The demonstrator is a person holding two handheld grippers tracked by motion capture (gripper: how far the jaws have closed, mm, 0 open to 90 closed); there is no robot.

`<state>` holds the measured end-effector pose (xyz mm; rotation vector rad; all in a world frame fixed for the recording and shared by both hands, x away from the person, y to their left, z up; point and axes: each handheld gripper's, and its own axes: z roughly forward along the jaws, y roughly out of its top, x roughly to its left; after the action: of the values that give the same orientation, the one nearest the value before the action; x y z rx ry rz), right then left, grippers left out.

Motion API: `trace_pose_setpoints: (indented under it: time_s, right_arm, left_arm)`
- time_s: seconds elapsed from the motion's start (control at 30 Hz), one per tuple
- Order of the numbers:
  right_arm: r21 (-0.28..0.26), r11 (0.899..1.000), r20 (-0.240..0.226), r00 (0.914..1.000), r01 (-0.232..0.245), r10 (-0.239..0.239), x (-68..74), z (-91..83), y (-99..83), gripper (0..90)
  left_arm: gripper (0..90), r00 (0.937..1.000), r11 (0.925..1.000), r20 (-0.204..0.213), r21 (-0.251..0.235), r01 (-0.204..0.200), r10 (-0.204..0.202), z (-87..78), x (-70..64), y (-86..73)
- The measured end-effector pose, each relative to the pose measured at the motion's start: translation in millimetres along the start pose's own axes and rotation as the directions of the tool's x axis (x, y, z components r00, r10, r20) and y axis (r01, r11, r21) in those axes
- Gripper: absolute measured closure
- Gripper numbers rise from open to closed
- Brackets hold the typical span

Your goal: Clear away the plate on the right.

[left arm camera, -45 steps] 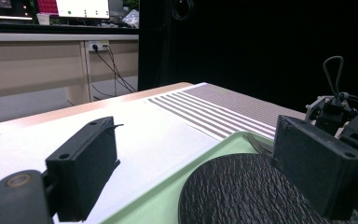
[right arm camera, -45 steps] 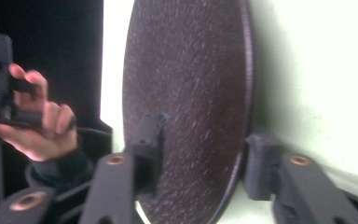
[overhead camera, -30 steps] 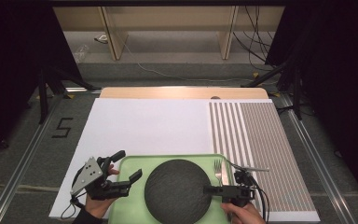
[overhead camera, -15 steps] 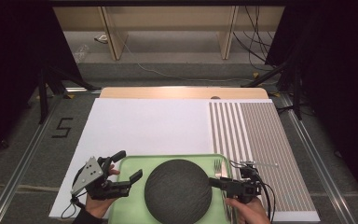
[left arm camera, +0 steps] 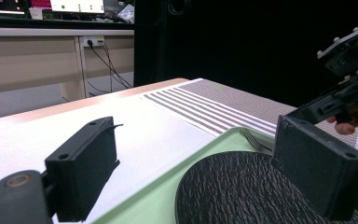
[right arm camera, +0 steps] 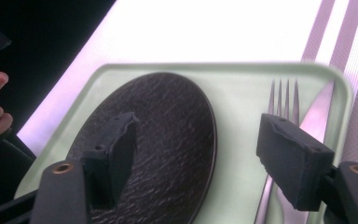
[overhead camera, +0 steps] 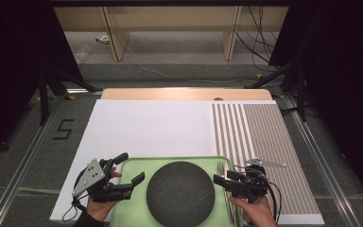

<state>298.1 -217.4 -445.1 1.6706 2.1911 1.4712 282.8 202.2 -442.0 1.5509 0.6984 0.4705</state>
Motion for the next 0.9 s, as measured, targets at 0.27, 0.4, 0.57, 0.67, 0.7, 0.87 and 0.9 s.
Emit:
trace_pose_setpoints:
  time_s: [0.27, 0.4, 0.57, 0.67, 0.7, 0.87, 0.9]
  right_arm:
    - [-0.064, 0.995, 0.000, 0.9970, 0.078, -0.078, 3.9, -4.7, 3.2, 25.4]
    - [-0.083, 0.990, 0.009, 0.9936, 0.113, -0.113, 5.4, -6.3, 4.3, 23.2]
    - [-0.107, 0.982, 0.026, 0.9877, 0.156, -0.154, 6.8, -8.1, 5.9, 21.1]
    - [-0.120, 0.978, 0.039, 0.9847, 0.173, -0.170, 6.8, -9.7, 6.5, 20.8]
    - [-0.122, 0.977, 0.040, 0.9842, 0.176, -0.173, 6.7, -10.2, 6.7, 20.6]
    - [-0.141, 0.969, 0.048, 0.9787, 0.204, -0.200, 7.2, -12.0, 7.5, 20.3]
    - [-0.142, 0.967, 0.046, 0.9775, 0.211, -0.206, 7.3, -12.3, 7.6, 20.1]
  left_arm:
    - [13.2, 1.0000, 1.0000, 0.001, 0.001, 0.000, 0.000, 0.4, -0.1, 0.0]
    - [13.1, 1.0000, 1.0000, 0.002, 0.002, 0.000, 0.000, 0.4, 0.0, -0.1]
    - [13.1, 1.0000, 1.0000, 0.002, 0.001, 0.003, -0.003, -0.1, 0.2, -0.1]
    - [13.1, 1.0000, 1.0000, 0.004, 0.002, 0.000, 0.000, 0.1, -0.3, -0.2]
    - [13.1, 1.0000, 1.0000, 0.003, 0.003, 0.000, 0.000, 0.1, -0.3, -0.2]
    - [13.1, 1.0000, 1.0000, 0.005, 0.005, 0.000, 0.000, 0.8, 0.0, 0.0]
    - [13.1, 1.0000, 1.0000, 0.007, 0.006, 0.000, 0.000, 0.9, 0.0, 0.0]
